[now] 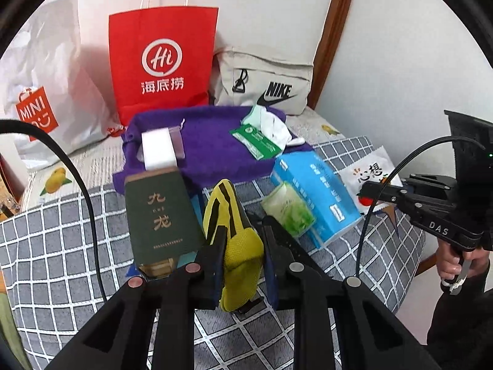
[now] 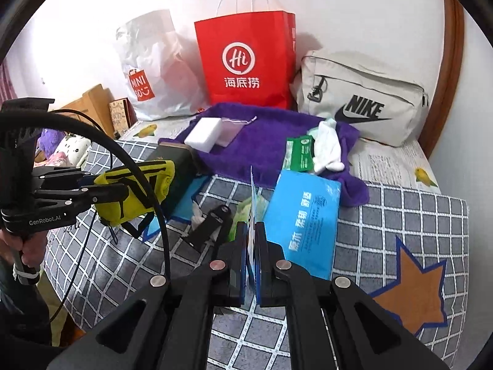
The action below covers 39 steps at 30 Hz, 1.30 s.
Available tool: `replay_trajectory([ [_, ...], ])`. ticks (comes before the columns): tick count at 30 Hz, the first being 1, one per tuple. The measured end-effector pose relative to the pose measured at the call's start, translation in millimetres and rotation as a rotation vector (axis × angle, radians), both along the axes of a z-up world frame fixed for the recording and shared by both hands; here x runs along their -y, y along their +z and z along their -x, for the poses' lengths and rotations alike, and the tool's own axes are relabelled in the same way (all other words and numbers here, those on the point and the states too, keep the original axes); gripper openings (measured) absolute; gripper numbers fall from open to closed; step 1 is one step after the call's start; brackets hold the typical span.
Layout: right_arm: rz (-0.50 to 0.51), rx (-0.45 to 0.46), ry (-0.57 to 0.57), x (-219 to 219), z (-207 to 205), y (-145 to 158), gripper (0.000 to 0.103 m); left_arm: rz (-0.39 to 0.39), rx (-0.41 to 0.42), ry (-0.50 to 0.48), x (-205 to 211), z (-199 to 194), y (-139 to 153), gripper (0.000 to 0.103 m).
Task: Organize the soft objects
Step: 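Carry the yellow pouch with the left tool while the right tool carries the snack packet onto the towel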
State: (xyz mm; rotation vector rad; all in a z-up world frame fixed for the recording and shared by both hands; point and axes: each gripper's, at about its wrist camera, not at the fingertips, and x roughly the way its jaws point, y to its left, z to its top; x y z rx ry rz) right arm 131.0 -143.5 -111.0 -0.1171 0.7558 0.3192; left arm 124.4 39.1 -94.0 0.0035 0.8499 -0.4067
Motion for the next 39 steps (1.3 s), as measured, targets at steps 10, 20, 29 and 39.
replay_trajectory([
  [10, -0.035, -0.004, 0.028, -0.7, -18.6, 7.4, 0.004, 0.018, 0.027, 0.024, -8.3, -18.9, 16.9, 0.02],
  [20, -0.06, 0.004, 0.025, 5.5, -53.1, 19.9, 0.004, 0.02, 0.066, 0.044, -10.1, -63.2, 36.5, 0.02],
  [29, -0.035, -0.014, 0.013, 10.0, -113.8, 22.5, 0.004, 0.024, 0.056, 0.057, -3.1, -121.5, 31.0, 0.02],
  [39, -0.064, -0.13, 0.047, -0.2, -195.8, -1.5, 0.004, 0.059, -0.002, 0.066, -2.8, -175.3, 5.8, 0.02],
])
